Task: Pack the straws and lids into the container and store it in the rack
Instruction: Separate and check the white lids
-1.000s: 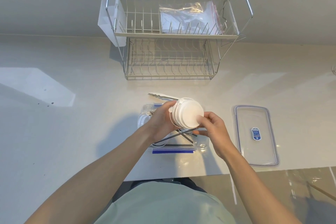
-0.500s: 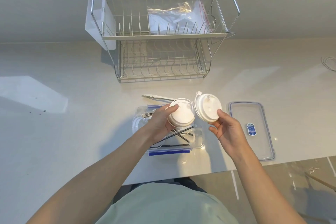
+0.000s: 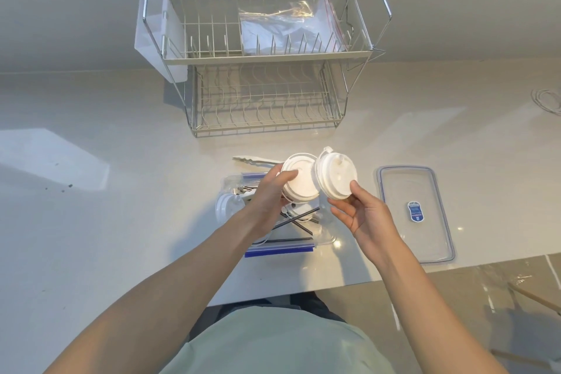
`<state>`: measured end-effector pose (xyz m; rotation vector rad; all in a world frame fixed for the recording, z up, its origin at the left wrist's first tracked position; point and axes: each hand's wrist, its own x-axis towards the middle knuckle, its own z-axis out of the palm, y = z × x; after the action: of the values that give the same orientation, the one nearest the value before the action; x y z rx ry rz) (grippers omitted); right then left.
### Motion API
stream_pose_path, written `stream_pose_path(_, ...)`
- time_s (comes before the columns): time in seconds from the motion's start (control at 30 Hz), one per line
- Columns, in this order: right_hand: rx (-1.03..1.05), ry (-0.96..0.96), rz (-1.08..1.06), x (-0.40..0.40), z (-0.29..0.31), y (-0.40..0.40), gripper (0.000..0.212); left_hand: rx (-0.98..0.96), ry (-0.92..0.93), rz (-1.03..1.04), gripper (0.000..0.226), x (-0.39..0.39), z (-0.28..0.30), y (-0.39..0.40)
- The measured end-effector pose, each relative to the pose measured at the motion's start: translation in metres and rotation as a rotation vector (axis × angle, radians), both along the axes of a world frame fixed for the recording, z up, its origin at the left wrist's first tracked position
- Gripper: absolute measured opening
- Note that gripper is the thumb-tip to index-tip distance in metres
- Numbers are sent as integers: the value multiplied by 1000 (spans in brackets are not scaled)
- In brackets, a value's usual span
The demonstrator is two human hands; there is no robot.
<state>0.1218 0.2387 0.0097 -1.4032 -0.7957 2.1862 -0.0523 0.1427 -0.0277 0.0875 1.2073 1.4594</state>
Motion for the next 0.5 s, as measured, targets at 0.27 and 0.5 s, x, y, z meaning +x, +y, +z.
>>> stream_pose_path(0.27,227,-320,-33,-25,-6,-27,35,3,-87,22,35,14,0,4)
stream_pose_path(0.5,180,-343,35,-28,-5,-37,29,34,-161,7,45,12,3,-1)
